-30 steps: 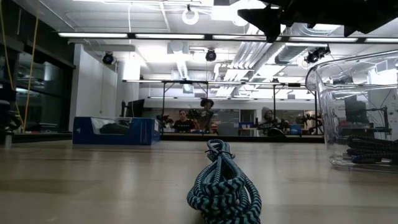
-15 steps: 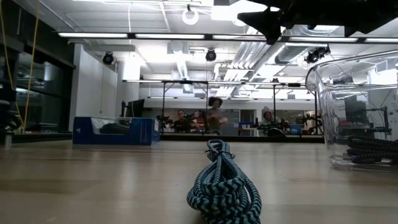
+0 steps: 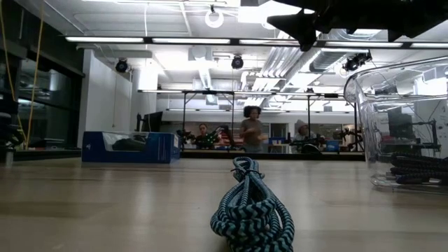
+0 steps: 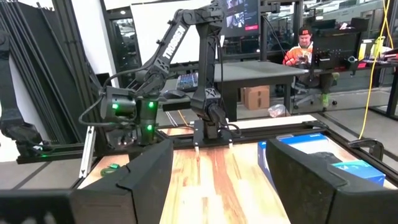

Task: Pick and place USB-C Cables
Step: Put the green charger cable into the transparent bin

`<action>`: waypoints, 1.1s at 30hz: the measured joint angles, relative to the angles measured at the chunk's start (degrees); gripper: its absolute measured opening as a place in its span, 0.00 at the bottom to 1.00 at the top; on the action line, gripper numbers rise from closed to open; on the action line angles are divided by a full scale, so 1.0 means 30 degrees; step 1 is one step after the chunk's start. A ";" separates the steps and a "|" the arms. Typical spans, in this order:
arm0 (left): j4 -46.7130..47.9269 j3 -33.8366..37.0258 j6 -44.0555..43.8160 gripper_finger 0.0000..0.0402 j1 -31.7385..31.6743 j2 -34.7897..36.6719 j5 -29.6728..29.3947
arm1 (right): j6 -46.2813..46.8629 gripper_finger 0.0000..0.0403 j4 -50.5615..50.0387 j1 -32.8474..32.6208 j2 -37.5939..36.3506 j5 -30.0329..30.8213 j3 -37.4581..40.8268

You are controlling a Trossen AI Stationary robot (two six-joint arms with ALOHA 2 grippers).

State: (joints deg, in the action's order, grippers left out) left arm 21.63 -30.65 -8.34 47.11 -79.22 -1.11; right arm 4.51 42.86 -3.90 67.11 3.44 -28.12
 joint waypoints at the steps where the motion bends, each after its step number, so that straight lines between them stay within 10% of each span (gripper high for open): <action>1: -0.0031 0.0000 0.0060 0.67 0.0000 -0.0007 -0.0082 | 0.0000 0.62 -0.0035 -0.0006 0.0000 0.0000 0.0000; 11: -0.0277 0.0000 0.0205 0.61 -0.0029 -0.0015 -0.0294 | 0.0000 0.62 -0.0075 0.0000 0.0000 0.0000 0.0000; 26: -0.0268 -0.0013 0.0198 0.04 -0.0073 0.0006 -0.0269 | 0.0000 0.62 -0.0075 0.0000 0.0000 0.0002 0.0000; 33: -0.0306 -0.0022 -0.0441 0.03 -0.0073 0.0015 -0.0290 | 0.0000 0.62 -0.0075 -0.0001 0.0000 0.0007 0.0000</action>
State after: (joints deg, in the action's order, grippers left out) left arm 20.71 -30.72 -9.66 46.89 -79.18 -1.98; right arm 4.51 42.63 -3.90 67.11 3.46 -28.12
